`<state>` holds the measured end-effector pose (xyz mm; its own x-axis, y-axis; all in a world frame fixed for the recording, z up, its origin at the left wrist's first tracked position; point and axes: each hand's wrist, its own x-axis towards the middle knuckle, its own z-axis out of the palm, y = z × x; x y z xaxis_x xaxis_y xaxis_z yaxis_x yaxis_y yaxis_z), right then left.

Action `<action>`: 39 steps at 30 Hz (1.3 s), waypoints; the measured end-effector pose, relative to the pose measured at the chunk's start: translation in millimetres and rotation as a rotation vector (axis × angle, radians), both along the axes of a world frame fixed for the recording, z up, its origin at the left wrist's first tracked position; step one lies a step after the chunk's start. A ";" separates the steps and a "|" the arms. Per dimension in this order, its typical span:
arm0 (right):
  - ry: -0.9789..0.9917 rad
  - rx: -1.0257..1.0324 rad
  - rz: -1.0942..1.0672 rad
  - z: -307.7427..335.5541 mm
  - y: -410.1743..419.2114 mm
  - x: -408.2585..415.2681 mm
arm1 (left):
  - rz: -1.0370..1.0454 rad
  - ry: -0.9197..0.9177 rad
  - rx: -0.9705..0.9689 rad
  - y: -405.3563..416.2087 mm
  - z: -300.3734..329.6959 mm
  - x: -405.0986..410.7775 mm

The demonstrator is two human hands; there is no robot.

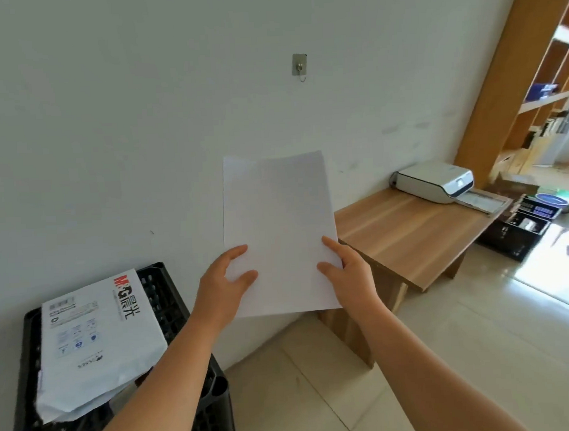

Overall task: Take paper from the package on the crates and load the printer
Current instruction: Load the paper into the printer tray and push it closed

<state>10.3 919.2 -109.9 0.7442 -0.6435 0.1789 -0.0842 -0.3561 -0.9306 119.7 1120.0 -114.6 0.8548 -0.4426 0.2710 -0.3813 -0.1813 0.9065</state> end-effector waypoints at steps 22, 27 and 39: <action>-0.054 -0.058 -0.393 -1.0 -420.8 -176.6 | -0.354 -0.019 -0.035 -473.8 7.9 -105.3; -0.052 -0.061 -0.424 -11.1 -505.4 -175.5 | -0.364 -0.065 0.008 -563.4 -2.3 -102.2; 0.038 -0.116 -0.495 -8.0 -756.6 -134.9 | -0.461 0.128 -0.073 -825.2 -20.8 -52.4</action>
<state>-124.6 162.6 -117.9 0.3625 -0.8982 0.2488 -0.3024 -0.3658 -0.8802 67.3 294.7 -135.4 0.6021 -0.7671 0.2213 -0.2918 0.0466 0.9553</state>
